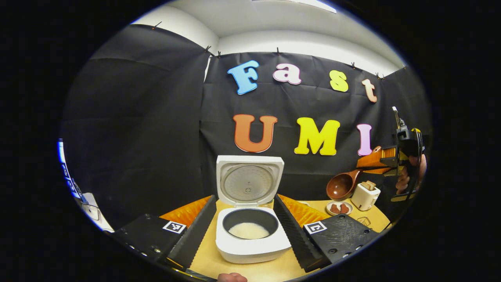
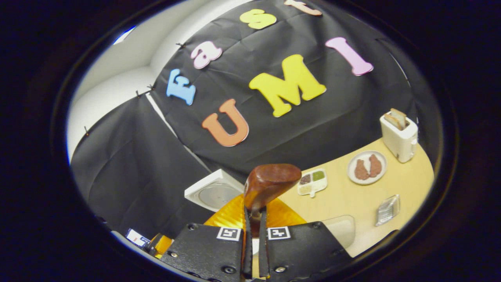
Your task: Close the left gripper, press the button to open the rice cooker; take a wooden spoon from the chopstick holder with the right hand, scoop a spoonful of rice and pour it into the rice cooker, then put the wooden spoon back into the chopstick holder.
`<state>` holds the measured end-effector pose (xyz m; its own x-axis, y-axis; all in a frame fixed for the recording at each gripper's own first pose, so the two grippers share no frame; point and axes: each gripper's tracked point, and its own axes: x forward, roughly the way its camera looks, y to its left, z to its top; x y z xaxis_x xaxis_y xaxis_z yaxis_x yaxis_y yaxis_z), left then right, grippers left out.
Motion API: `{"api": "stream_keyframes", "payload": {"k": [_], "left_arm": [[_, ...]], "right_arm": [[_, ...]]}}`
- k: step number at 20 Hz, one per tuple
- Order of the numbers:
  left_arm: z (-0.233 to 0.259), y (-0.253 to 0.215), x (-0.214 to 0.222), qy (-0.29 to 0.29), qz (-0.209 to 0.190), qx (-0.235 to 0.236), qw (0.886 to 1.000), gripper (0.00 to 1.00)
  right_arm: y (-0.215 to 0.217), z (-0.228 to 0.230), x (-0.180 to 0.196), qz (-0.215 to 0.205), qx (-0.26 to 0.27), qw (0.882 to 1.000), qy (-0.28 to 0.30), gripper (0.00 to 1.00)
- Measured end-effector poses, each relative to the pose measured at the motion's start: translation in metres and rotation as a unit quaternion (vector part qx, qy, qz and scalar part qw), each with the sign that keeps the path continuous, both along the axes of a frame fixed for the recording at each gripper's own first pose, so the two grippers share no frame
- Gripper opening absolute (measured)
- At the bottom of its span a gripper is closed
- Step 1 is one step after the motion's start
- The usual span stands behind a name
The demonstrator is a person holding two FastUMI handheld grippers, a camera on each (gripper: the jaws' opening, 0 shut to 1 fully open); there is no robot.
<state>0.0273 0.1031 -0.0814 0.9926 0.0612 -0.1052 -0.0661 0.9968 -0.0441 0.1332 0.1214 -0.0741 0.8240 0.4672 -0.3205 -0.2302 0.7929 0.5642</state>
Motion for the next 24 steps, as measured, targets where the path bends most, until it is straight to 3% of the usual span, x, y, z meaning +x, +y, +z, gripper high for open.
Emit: {"api": "stream_keyframes", "payload": {"k": [7,12,17,24], "left_arm": [[0.001,-0.05,0.029,0.007,-0.033,-0.004,0.999,0.94],[0.006,-0.068,0.042,0.015,-0.035,0.001,0.999,0.94],[0.021,-0.073,0.05,0.018,-0.016,0.006,1.0,0.94],[0.031,-0.084,0.051,0.029,0.002,0.001,1.0,0.94]], "right_arm": [[-0.145,-0.04,-0.007,-0.108,-0.004,0.993,0.038,0.12],[-0.228,-0.094,0.005,-0.166,-0.081,0.981,0.061,0.12],[-0.244,-0.164,0.028,-0.153,-0.154,0.973,0.077,0.12],[-0.244,-0.239,0.042,-0.114,-0.214,0.966,0.093,0.12]]}}
